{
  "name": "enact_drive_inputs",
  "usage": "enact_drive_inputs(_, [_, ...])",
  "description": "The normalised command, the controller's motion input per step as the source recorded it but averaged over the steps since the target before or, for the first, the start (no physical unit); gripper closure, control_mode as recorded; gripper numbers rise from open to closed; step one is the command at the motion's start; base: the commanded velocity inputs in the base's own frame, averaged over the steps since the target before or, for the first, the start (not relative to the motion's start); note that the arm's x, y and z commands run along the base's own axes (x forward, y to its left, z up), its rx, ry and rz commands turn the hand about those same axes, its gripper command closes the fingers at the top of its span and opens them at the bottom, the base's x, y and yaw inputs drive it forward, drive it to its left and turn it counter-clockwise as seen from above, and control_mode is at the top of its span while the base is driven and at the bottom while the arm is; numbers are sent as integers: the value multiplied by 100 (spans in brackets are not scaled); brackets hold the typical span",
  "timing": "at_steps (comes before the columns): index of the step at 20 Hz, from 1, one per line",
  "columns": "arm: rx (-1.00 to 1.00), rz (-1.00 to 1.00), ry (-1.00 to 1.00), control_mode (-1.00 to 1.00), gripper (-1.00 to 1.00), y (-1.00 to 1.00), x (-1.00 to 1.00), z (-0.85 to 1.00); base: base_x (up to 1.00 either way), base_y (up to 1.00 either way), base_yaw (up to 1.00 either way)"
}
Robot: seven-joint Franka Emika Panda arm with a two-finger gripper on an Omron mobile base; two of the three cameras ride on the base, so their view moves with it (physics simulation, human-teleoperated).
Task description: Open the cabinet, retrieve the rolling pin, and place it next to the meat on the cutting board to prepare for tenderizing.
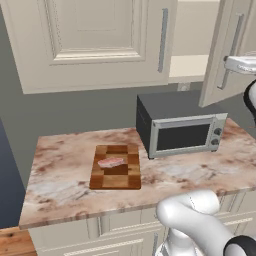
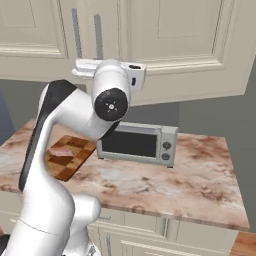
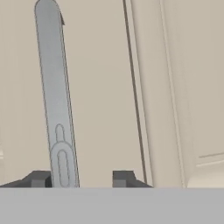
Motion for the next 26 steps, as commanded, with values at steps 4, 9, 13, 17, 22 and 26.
enact_drive_inputs(4, [0,9,2,-100,100,-100,-58,-24,0,0,0])
enact_drive_inputs(9, [0,2,2,-100,-100,-47,-44,-31,0,0,0])
enact_drive_inputs(13, [0,0,-14,-100,-100,0,-75,-4,0,0,0])
enact_drive_inputs(17, [0,6,-26,-100,-100,0,-100,0,0,0,0])
enact_drive_inputs(22, [-13,6,-29,-100,-100,25,-100,0,0,0,0])
enact_drive_inputs(26, [-25,3,-17,-100,-100,88,-71,-10,0,0,0])
